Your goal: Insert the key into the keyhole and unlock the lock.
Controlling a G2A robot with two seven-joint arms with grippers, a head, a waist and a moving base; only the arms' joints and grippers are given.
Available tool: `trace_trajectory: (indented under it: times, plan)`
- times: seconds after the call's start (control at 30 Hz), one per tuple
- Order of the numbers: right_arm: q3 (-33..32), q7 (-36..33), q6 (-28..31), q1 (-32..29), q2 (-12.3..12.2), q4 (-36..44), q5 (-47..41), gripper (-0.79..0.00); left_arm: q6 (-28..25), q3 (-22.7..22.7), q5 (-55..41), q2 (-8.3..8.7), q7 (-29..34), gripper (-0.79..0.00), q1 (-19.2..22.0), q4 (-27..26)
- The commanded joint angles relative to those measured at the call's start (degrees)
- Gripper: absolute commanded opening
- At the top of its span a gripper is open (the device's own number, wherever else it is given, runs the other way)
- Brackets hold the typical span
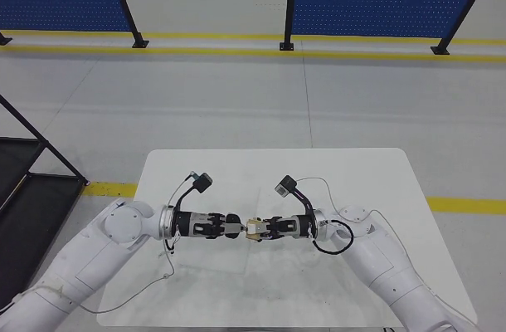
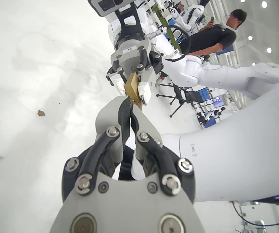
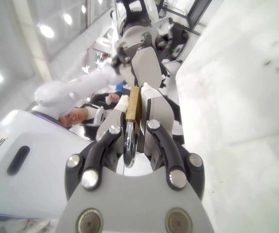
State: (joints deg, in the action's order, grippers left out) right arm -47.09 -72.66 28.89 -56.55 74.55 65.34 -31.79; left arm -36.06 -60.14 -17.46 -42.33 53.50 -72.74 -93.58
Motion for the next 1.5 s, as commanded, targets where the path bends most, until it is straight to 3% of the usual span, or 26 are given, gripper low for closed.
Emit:
trace_trajectory:
  times: [0.0,1.03,1.47]
  plan:
    - [0.0,0.0,0.0,0.0,0.0,0.0,0.0,-0.785,-0.4,-0.6,1.4,0.03,-1.0,-0.785,-0.6,-0.5]
    - [0.0,0.0,0.0,0.0,0.0,0.0,0.0,-0.785,-4.9,-7.6,25.3,0.03,-15.4,-0.785,-8.8,-8.9]
    - [0.0,0.0,0.0,0.0,0.0,0.0,0.0,-0.785,-4.9,-11.4,44.4,-0.23,-26.7,-0.785,-14.5,-15.4]
